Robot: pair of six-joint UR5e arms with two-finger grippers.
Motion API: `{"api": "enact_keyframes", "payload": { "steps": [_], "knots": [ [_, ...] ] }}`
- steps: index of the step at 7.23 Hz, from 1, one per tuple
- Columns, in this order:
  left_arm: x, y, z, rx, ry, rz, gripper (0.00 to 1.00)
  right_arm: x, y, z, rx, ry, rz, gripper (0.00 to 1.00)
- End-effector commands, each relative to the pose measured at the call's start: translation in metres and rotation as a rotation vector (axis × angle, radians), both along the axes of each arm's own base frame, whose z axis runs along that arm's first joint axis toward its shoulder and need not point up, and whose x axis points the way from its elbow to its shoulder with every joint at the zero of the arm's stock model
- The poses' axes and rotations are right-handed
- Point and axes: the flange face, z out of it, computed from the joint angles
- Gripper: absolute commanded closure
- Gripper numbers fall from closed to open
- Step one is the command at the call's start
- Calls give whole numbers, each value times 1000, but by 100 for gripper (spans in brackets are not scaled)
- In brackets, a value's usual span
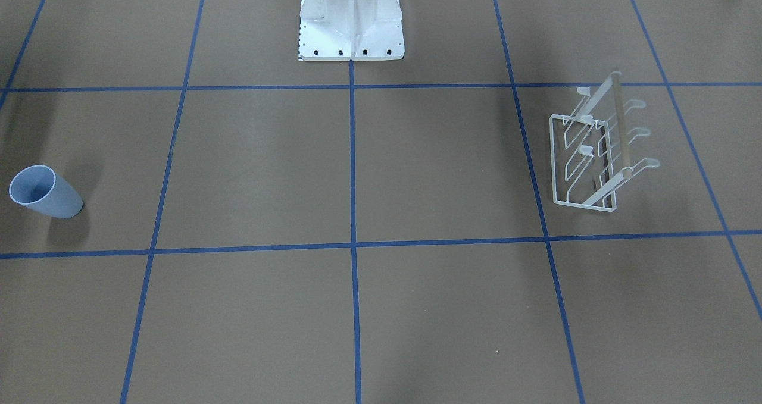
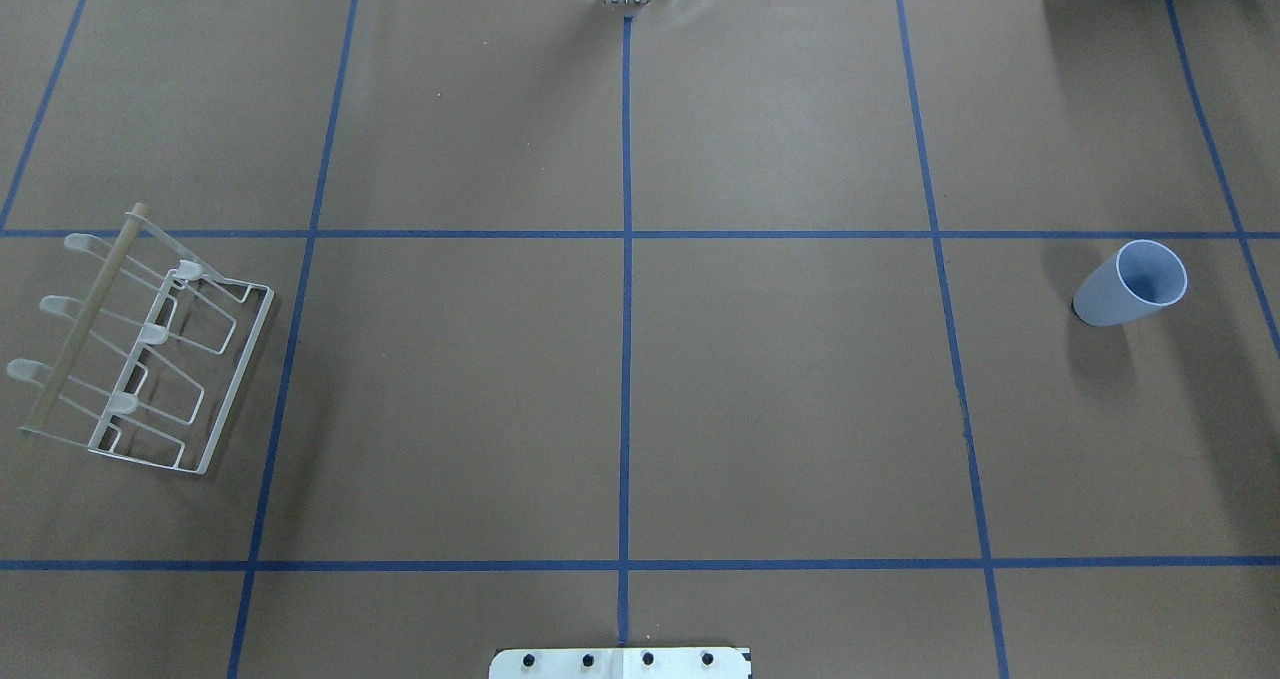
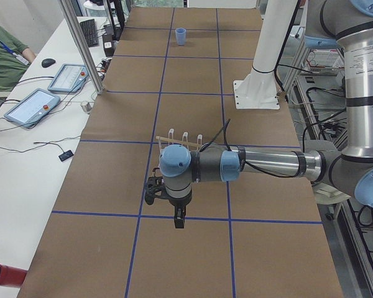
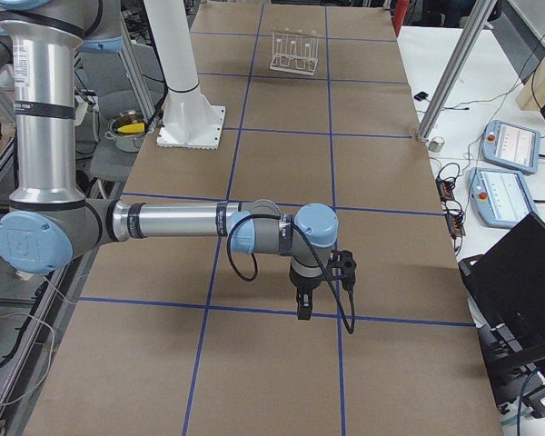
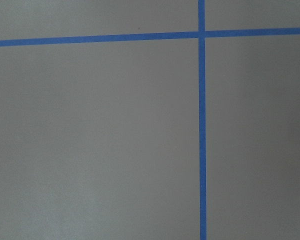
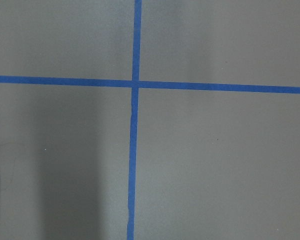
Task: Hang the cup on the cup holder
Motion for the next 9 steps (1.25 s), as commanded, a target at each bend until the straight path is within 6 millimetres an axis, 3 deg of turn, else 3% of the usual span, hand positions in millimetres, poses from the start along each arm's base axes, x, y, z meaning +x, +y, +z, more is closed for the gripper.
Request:
{"api": "enact_keyframes", "payload": {
  "steps": [1,4,5,6,7,8,9],
  "knots": [
    [0,-2,-2,3,0,0,2,0,0,-1,2,-1,1,0],
    [-1,-4,-5,15,3,-4,2,-1,-5,-16,26,-4,7,0],
    [0,-15,-26,71,8,-2,2,-15,-10,-41,77,-8,-27,0],
    [0,-16,-29,84,9,0,2,-34,-25,-73,139,0,-60,0],
    [0,-21,-28,87,6,1,2,-47,-38,-88,166,-19,-80,0],
    [-1,-47,-54,142,-2,0,2,-55,-32,-82,158,-33,-101,0],
    [-1,-52,-58,156,2,2,2,-82,-37,-95,197,-80,-149,0]
  ]
}}
